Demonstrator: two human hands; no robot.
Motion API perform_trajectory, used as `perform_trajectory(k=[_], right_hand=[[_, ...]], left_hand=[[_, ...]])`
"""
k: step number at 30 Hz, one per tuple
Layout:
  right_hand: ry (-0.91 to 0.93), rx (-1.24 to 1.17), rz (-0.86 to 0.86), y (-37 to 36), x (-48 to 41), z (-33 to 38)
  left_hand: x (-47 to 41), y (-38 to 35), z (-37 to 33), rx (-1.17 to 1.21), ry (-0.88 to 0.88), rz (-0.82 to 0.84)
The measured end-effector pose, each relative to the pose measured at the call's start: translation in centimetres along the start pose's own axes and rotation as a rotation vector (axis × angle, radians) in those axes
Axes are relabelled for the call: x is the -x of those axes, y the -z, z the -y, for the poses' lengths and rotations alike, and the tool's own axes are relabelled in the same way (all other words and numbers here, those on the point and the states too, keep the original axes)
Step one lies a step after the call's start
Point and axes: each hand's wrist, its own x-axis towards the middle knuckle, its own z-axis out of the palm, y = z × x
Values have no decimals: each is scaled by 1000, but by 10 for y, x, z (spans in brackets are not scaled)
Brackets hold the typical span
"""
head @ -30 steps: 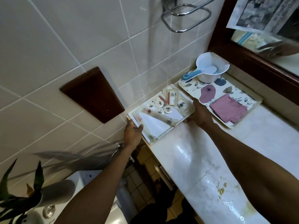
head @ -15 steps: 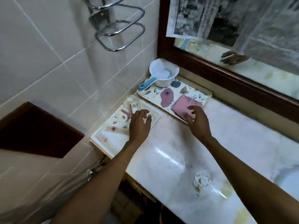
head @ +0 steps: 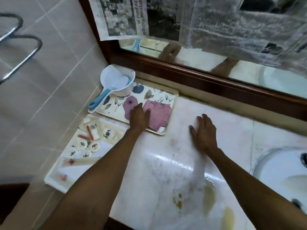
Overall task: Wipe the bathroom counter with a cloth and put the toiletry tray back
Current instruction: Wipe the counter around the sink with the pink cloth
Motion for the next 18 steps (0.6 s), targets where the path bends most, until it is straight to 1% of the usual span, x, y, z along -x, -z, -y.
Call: perform_trajectory(k=[2, 6, 8, 13, 16, 18], right_hand=[[-11, -1, -29, -7, 5, 0], [-12, -29, -47, -6, 7, 1], [-12, -45, -19, -2, 7, -2], [-5, -76, 78, 15, 12, -11], [-102, -113, 92, 30, 24, -19], [-153, -112, 84, 42, 36, -30]], left_hand=[[-3, -5, -6, 59, 47, -15], [-3, -6, -17, 155, 57, -39], [1, -3, -26, 196, -6, -45], [11, 1, -71, 171, -305, -39], [26, -3, -109, 186, -448, 23], [39, -9, -130, 312, -494, 105]])
